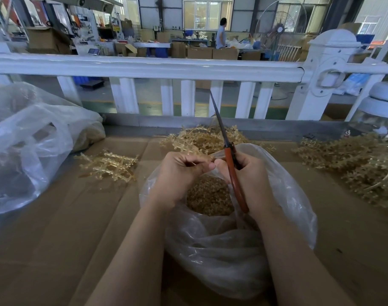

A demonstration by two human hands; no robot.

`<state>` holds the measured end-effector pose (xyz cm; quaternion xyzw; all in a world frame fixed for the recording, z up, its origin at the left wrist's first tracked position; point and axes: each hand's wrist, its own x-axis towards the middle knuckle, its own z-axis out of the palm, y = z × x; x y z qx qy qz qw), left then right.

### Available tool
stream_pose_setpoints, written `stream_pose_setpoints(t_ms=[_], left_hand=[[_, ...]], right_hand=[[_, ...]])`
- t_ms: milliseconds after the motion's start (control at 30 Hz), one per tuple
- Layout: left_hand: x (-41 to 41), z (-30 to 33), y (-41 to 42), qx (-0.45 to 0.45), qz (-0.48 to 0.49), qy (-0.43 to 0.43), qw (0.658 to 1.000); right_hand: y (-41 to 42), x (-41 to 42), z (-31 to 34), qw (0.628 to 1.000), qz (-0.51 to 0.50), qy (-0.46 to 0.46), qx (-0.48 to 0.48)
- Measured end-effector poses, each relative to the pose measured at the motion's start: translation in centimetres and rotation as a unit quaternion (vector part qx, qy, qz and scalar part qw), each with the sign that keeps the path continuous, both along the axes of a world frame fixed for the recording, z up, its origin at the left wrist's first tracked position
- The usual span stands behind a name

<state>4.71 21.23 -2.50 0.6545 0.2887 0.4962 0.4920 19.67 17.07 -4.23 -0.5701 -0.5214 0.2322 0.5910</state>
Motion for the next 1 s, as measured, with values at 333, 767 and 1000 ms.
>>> stream_pose_setpoints(t_ms=[333, 767, 1000], left_hand=[[0.1, 0.2, 0.0, -0.017, 0.004, 0.017, 1.000], [-0.6, 0.3, 0.5, -0.044, 0.026, -0.068, 0.996], [-0.8, 0.4, 0.7, -0.037, 0.051, -0.103, 0.993]], right_hand=[[-0.1, 0.0, 0.0, 1.000, -0.003, -0.015, 0.019], [-0.6, 0.1, -0.2, 0.985, -0.061, -0.161, -0.034], [-0.8, -0.1, -0.3, 0.945, -0.098, -0.312, -0.004]])
